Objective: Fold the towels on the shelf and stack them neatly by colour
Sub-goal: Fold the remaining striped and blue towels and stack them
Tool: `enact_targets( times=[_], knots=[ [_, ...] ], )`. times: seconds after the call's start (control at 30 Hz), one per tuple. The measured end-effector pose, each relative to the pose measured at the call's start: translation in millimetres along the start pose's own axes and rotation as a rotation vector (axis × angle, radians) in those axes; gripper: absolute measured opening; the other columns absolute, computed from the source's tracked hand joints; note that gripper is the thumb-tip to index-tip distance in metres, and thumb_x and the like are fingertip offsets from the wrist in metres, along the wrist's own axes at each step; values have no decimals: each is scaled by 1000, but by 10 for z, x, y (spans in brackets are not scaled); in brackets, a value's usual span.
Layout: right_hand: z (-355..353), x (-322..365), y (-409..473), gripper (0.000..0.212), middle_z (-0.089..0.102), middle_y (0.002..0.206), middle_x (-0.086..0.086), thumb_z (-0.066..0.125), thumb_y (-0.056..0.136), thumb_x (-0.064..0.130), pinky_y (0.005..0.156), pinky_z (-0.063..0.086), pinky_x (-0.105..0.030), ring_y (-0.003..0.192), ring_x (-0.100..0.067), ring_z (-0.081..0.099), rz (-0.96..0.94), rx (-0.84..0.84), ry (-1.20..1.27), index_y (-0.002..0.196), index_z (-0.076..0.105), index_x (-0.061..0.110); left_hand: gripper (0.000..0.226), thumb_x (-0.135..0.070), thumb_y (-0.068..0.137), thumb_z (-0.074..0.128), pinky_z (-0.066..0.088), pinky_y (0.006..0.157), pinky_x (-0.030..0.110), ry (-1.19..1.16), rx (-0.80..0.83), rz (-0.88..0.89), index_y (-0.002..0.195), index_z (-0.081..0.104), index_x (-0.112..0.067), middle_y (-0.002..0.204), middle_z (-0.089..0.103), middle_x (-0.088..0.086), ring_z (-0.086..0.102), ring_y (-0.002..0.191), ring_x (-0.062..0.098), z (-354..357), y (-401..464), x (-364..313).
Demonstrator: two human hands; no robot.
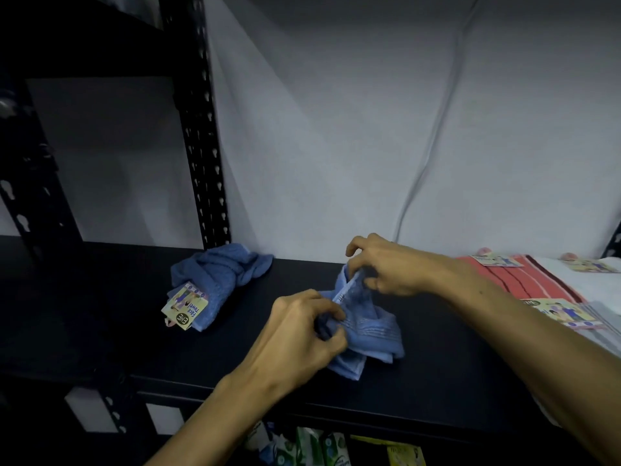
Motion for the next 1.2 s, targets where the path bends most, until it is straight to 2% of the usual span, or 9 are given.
enact_targets(
  times=[0.13,0.27,0.43,0.57,0.7,0.8,1.0,1.13,1.2],
  knots=[
    [-99,-113,-50,17,51,131,12,72,89,31,95,44,-37,115,-15,38,-16,7,-79,103,70,22,17,-13,90,72,52,69,23,75,55,35,95,70,-29,89,61,-14,59,77,3,-166,164,116],
    [-167,-241,-177,16,59,106,10,76,85,41,91,46,-38,101,-12,48,-7,-119,92,89,60,37,31,1,86,67,50,71,24,167,40,161,99,66,-28,95,64,-14,60,80,6,-378,315,119],
    [-142,-130,-575,11,69,89,11,81,83,23,74,51,-28,83,-12,62,-59,-521,437,92,75,26,31,1,87,69,45,69,25,211,-41,180,104,57,-22,86,62,-9,57,74,12,-653,378,171],
    [-14,116,-787,11,66,86,12,80,84,14,70,49,-22,78,-9,62,-164,-662,448,93,73,18,29,2,86,71,44,68,21,266,-61,216,102,63,-19,87,65,-7,59,74,13,-707,446,189],
    [59,340,-916,5,52,93,13,62,95,17,71,47,-33,86,-11,50,-286,-587,220,96,58,19,25,2,85,72,51,76,29,273,-42,250,104,69,-14,94,71,-1,68,82,20,-661,498,174],
    [81,439,-952,13,38,94,15,52,93,9,74,37,-27,88,-8,36,-268,-463,148,95,47,21,24,1,87,73,57,79,40,254,-37,261,106,71,-13,99,72,0,70,87,19,-640,529,130],
    [110,296,-914,35,41,91,8,62,80,-8,66,38,-27,84,-14,39,-131,-427,-56,98,61,23,25,2,86,73,57,78,40,243,-34,293,106,72,-13,98,73,1,70,85,20,-646,545,45],
    [117,201,-926,27,50,85,5,75,75,0,50,35,-28,83,-20,53,1,-452,-196,82,59,21,25,0,87,73,57,78,39,237,-2,298,107,71,-14,99,72,-1,70,85,18,-637,523,44],
    [114,159,-906,25,52,86,5,73,76,-1,51,36,-28,84,-20,54,7,-436,-207,80,61,20,24,-2,89,72,57,78,39,224,31,282,108,70,-17,100,71,-3,68,87,16,-606,511,36]
  ],
)
Point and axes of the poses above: each hand's wrist, its own y-axis towards the middle knuckle, its own z-axis out of the palm, x = y × z, the point moved 2 cm from there along y, towards the middle knuckle
